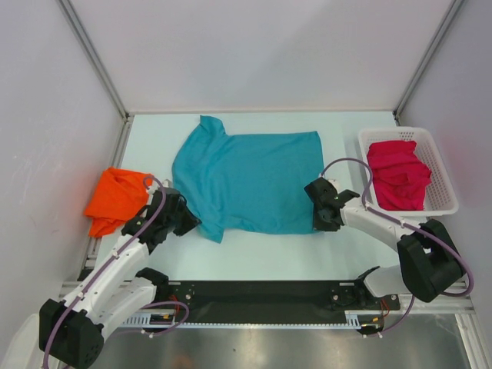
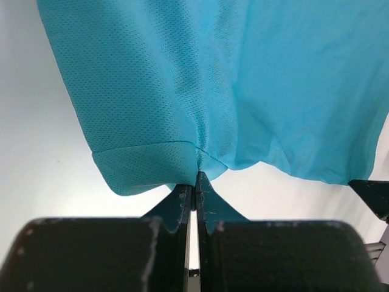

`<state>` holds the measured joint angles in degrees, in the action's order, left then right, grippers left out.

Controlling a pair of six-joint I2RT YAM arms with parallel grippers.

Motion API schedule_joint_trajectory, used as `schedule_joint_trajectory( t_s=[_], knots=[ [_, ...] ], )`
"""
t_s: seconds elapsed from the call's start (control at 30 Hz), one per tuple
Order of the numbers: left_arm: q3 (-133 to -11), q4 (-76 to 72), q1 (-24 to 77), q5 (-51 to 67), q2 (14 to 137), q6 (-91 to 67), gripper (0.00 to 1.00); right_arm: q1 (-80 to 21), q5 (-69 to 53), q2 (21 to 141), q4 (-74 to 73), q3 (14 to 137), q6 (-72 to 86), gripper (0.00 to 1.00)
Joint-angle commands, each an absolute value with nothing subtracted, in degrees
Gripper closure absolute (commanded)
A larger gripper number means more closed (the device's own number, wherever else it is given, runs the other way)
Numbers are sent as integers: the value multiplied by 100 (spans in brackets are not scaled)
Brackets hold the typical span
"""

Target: Fold and stack the t-shirts

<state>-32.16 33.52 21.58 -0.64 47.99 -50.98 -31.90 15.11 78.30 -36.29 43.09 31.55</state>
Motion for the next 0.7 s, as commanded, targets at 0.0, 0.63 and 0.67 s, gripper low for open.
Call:
schedule_joint_trajectory(
  t_s=[0.0,0.63,0.67],
  knots=[
    [-3155,3120,2118,123,4816,-5001,95,-3208,1810,7761,-3832,4473,3322,58],
    [-3024,3041,1705,369,4816,-4755,95,-3085,2189,8314,-3762,4579,3366,48],
    [-3023,3050,1688,387,4825,-4746,95,-3076,2180,8410,-3736,4588,3375,49]
  ],
)
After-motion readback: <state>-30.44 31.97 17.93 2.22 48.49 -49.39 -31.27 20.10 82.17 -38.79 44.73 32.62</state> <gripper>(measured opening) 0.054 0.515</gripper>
